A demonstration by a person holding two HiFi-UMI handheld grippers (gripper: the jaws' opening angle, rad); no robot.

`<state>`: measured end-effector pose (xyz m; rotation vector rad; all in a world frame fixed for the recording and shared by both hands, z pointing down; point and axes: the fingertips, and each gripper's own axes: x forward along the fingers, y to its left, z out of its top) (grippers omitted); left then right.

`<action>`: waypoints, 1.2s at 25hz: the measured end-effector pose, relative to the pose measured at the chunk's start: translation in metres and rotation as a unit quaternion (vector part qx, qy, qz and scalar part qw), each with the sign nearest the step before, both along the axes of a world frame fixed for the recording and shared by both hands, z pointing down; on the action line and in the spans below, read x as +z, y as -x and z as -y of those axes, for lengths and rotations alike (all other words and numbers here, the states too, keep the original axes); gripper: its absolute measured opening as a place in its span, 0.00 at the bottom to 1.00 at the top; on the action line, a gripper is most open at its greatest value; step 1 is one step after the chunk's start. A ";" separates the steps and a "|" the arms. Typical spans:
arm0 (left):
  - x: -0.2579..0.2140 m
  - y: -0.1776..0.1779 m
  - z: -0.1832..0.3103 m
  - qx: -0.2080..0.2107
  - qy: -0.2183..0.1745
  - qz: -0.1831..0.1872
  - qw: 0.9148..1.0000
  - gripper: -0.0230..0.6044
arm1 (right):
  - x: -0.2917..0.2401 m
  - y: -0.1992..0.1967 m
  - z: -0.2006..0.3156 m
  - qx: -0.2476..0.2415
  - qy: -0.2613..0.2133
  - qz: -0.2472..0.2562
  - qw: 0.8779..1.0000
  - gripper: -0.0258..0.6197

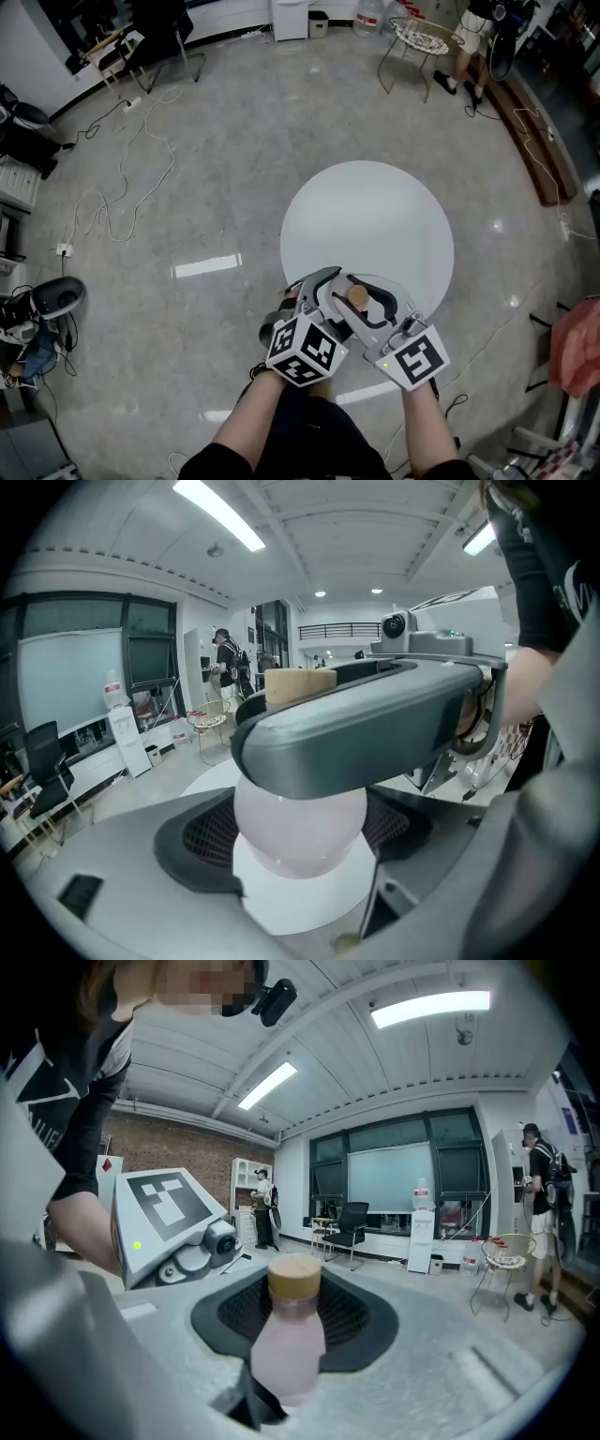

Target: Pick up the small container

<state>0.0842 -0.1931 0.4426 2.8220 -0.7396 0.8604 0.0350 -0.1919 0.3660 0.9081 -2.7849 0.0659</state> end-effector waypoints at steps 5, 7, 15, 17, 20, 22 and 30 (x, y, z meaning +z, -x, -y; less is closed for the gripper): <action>-0.021 -0.004 -0.007 0.010 -0.001 0.009 1.000 0.62 | -0.021 -0.006 -0.007 0.005 0.002 0.010 1.000 0.25; -0.027 -0.005 -0.009 0.013 -0.002 0.012 1.000 0.62 | -0.026 -0.007 -0.008 0.008 0.001 0.012 1.000 0.25; -0.051 -0.013 -0.012 0.011 -0.004 0.011 1.000 0.62 | -0.050 -0.015 -0.012 0.005 -0.004 0.009 1.000 0.25; -0.059 -0.016 -0.010 0.011 -0.005 0.012 1.000 0.62 | -0.058 -0.018 -0.011 0.005 -0.005 0.010 1.000 0.25; -0.069 -0.019 -0.011 0.010 -0.006 0.012 1.000 0.62 | -0.068 -0.021 -0.012 0.005 -0.007 0.010 1.000 0.25; -0.076 -0.019 -0.012 0.010 -0.008 0.013 1.000 0.62 | -0.074 -0.022 -0.014 0.005 -0.008 0.011 1.000 0.25; -0.101 -0.016 -0.018 0.005 -0.017 0.008 1.000 0.62 | -0.098 -0.018 -0.021 -0.002 -0.016 0.008 1.000 0.25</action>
